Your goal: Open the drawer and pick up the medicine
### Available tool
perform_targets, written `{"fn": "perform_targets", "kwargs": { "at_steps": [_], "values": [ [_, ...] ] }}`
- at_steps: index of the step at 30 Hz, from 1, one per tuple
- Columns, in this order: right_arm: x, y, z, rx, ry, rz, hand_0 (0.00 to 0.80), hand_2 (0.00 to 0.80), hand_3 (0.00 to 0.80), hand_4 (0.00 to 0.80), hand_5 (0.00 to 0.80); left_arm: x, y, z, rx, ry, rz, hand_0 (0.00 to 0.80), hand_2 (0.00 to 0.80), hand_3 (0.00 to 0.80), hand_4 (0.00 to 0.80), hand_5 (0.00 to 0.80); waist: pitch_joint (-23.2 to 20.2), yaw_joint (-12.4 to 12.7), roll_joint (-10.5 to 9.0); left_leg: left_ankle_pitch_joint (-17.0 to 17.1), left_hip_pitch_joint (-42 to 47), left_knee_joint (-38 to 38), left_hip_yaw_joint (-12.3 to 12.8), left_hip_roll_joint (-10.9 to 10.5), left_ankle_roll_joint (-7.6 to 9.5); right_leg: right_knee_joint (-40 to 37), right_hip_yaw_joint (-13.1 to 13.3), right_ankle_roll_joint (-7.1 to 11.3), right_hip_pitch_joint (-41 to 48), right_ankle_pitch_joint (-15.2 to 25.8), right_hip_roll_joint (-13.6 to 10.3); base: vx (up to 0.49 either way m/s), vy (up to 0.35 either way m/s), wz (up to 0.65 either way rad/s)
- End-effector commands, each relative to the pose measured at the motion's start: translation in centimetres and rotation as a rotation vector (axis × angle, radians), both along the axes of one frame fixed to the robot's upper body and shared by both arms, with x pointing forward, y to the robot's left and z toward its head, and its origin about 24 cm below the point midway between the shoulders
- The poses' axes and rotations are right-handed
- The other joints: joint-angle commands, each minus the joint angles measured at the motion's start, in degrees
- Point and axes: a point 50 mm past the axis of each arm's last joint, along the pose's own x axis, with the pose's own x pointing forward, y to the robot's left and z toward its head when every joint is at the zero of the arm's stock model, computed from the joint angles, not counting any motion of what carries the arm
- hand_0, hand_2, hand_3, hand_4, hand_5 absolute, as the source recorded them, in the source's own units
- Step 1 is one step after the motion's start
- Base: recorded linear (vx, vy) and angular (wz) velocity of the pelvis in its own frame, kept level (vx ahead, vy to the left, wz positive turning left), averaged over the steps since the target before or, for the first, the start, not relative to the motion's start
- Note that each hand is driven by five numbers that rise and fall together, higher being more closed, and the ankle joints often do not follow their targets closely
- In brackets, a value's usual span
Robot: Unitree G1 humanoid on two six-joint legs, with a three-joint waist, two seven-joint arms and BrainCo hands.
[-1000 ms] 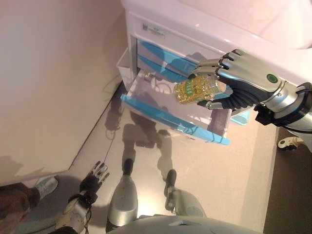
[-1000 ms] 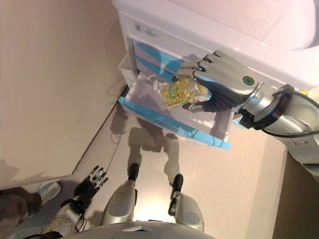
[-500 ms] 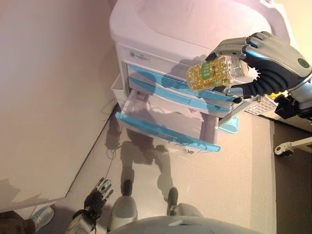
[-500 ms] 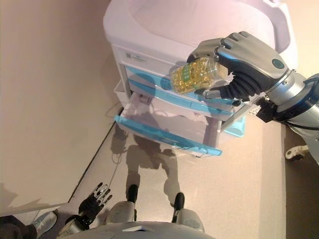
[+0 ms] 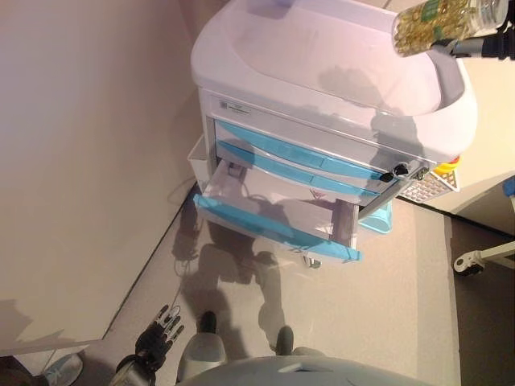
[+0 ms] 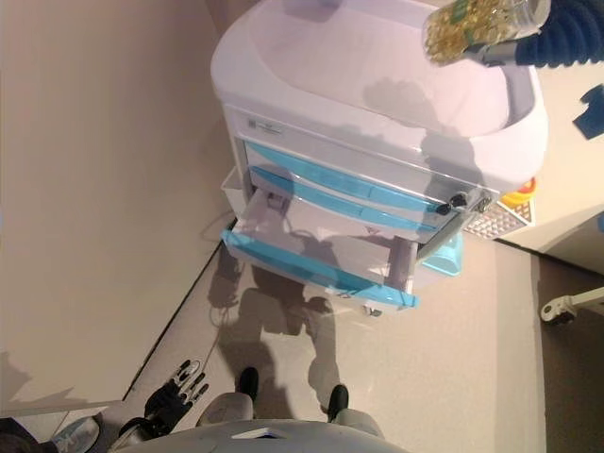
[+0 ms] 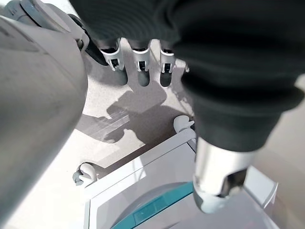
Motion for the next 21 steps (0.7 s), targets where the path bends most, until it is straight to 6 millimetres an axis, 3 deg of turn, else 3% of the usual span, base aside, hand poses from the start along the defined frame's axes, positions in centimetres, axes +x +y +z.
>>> {"fn": "perform_targets", "kwargs": {
  "at_steps": [1, 4, 15, 21],
  "values": [
    [0.3, -1.6, 2.1, -0.020, -0.038, -0.126, 0.800, 0.800, 0.800, 0.800, 0.800, -1.0, 2.8, 0.9, 0.089, 0.043, -0.048, 0.000, 0.000, 0.000, 0.000, 0.000, -3.28, 2.55, -2.13, -6.09, -1.12, 1.60, -2.15, -0.56, 0.51, 3.77, -2.38, 2.69, -2.33, -0.38, 0.47, 0.036, 0.020, 0.09],
    [1.5, -2.5, 2.2, -0.090, 0.021, -0.211, 0.800, 0.800, 0.800, 0.800, 0.800, -0.9, 3.2, 1.2, 0.098, 0.055, -0.057, 0.000, 0.000, 0.000, 0.000, 0.000, -3.45, 3.20, -2.67, -5.94, -0.95, 1.45, -2.50, -0.71, 0.63, 3.61, -2.90, 2.74, -1.96, -0.31, 0.34, 0.036, 0.007, 0.05],
    [5.3, -2.6, 1.4, -0.290, 0.216, -0.362, 0.800, 0.800, 0.800, 0.800, 0.800, -1.0, 3.9, 1.7, 0.114, 0.099, -0.090, 0.000, 0.000, 0.000, 0.000, 0.000, -2.78, 5.94, -2.95, -5.59, -0.21, 0.87, -4.28, -0.84, 0.84, 3.08, -4.62, 2.58, -0.50, -0.35, 0.28, 0.046, -0.010, 0.04],
    [7.1, -3.0, -0.2, -0.367, 0.341, -0.421, 0.800, 0.800, 0.800, 0.800, 0.800, -0.8, 4.2, 2.0, 0.122, 0.107, -0.095, 0.000, 0.000, 0.000, 0.000, 0.000, -2.34, 7.91, -2.85, -5.53, -0.37, 1.12, -5.42, -0.99, 0.88, 3.14, -5.57, 2.34, -0.04, -0.62, 0.25, 0.041, -0.013, 0.08]
  ]
}}
